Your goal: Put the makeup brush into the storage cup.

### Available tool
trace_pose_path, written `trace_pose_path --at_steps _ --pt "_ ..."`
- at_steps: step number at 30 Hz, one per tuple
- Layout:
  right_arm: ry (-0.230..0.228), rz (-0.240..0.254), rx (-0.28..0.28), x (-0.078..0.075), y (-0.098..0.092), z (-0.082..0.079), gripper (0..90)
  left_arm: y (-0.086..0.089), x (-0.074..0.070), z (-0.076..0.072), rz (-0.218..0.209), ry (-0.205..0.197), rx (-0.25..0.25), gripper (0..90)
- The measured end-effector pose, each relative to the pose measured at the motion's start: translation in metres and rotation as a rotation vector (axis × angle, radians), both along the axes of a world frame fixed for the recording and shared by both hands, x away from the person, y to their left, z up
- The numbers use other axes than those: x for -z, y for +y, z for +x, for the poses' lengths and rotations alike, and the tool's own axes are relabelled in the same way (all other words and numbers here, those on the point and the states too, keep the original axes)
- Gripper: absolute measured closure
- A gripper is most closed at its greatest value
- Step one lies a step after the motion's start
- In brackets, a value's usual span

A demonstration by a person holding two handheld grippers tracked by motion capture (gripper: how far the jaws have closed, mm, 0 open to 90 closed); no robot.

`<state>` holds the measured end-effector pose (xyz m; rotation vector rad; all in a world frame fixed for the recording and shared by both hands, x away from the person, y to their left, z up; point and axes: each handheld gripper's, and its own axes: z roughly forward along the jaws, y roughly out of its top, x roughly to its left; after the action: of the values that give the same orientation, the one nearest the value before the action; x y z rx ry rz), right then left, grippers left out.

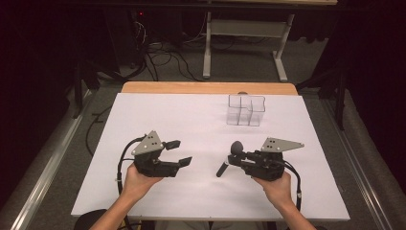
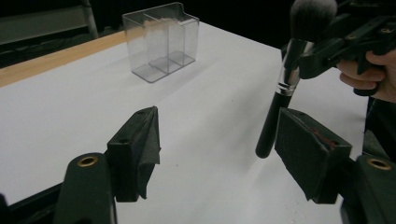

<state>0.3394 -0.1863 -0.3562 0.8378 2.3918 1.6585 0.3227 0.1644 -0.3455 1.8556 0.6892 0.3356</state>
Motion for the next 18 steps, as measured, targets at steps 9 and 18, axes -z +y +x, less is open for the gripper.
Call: trace_pose_path --at_steps 9,18 --pt "0.004 -0.007 0.014 -0.001 -0.007 0.0 72.1 0.019 0.003 0.003 -0.021 0.0 -0.087 29.7" --pt "0.005 -0.022 0.02 -0.004 -0.009 0.001 72.1 0.035 0.006 0.001 -0.018 -0.009 -0.161 28.5"
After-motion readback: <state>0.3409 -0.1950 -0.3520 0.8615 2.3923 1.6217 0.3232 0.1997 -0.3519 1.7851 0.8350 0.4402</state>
